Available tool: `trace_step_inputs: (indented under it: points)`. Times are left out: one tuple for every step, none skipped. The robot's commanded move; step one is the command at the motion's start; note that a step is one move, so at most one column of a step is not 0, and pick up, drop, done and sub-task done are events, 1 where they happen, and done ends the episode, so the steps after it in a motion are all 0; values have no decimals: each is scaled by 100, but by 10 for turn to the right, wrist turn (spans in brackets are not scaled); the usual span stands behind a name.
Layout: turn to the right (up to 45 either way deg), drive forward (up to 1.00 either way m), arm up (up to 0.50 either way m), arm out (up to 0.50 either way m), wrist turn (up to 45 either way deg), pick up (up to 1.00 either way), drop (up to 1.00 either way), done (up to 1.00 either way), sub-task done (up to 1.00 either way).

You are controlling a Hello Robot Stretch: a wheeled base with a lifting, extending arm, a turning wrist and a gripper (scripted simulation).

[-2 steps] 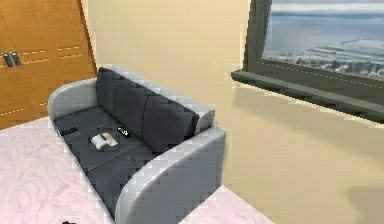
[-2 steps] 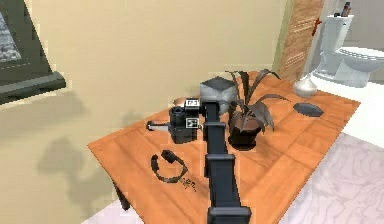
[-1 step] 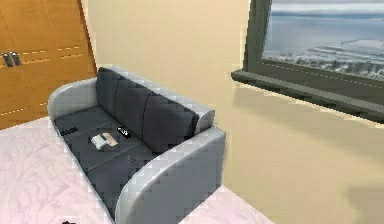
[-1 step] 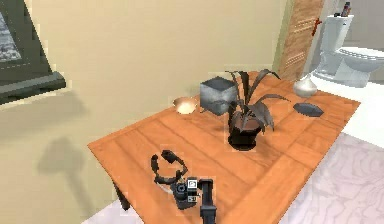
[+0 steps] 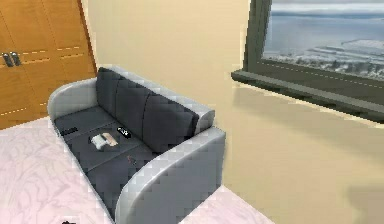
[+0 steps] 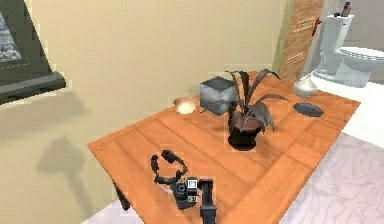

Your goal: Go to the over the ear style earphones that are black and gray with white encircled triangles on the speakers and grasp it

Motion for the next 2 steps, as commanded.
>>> trace_step_inputs:
  points:
    - [0, 0, 10, 0, 0, 0, 0, 0, 0]
    - [0, 0, 0, 0, 0, 0, 0, 100, 0]
